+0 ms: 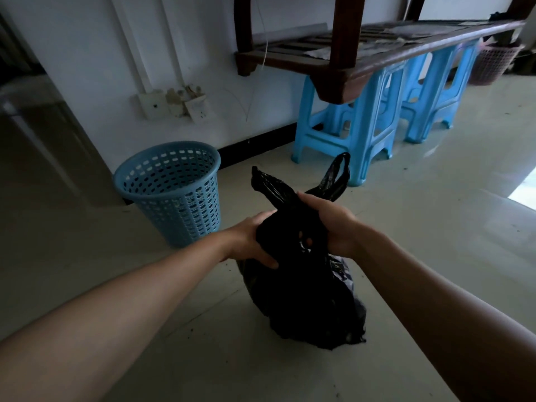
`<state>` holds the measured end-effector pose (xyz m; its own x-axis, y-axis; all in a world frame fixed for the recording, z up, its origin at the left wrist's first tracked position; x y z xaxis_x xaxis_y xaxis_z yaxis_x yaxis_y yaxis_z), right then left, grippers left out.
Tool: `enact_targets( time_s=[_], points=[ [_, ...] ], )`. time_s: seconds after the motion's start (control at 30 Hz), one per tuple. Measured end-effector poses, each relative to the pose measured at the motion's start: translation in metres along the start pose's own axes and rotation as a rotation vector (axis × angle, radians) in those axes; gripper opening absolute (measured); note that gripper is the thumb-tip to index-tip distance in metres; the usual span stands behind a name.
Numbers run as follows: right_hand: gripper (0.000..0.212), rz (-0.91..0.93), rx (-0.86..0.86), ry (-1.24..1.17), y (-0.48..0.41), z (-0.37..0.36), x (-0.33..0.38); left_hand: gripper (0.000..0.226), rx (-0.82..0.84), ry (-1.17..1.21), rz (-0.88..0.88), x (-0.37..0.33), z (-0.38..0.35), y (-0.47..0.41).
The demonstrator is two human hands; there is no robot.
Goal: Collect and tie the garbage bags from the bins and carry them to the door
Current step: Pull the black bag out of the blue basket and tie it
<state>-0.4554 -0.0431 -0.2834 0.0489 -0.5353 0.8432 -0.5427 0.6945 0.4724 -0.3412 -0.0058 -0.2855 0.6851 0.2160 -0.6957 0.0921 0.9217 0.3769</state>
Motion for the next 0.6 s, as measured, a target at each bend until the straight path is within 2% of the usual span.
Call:
enact_targets(
  time_s=[0.1, 0.23, 0.33, 0.43, 0.47, 0.53, 0.6],
  points=[
    [0.028, 0.038, 0.004, 0.012, 0.003, 0.002, 0.012, 0.045, -0.056, -0.046, -0.011, -0.006, 0.005, 0.000],
    [0.014, 0.051, -0.134, -0.093, -0.002, 0.036, 0.018, 0.006, -0.216, 0.134, 0.026, -0.002, 0.027, 0.003],
    [0.015, 0.042, -0.181, -0.293, -0.007, 0.057, 0.014, 0.013, -0.308, 0.501, 0.061, -0.001, 0.038, 0.007],
    [0.006, 0.042, -0.052, -0.413, -0.006, 0.047, 0.016, 0.015, -0.323, 0.695, 0.021, -0.010, 0.045, 0.008],
    [0.012, 0.033, -0.014, -0.439, -0.004, 0.041, 0.017, 0.015, -0.272, 0.737, 0.011, -0.015, 0.042, 0.008],
    [0.026, 0.031, 0.031, -0.473, -0.002, 0.033, 0.020, 0.011, -0.064, 0.822, 0.017, -0.028, 0.026, 0.009],
    [0.034, 0.062, 0.047, -0.490, -0.001, 0.027, 0.025, 0.016, 0.108, 0.807, 0.026, -0.039, 0.008, 0.014]
  ],
)
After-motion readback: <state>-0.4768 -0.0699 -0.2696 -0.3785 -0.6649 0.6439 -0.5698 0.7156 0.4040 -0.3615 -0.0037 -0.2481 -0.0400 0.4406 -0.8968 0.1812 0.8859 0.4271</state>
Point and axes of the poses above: each hand's wrist, its own y-axis away from the middle knuckle, its own z-axis out of the back of the hand, x = y × z, the point moved 10 cm from there along -y, towards the middle knuckle, and after that the axes turned 1 degree about -x, right-handed, at the moved point
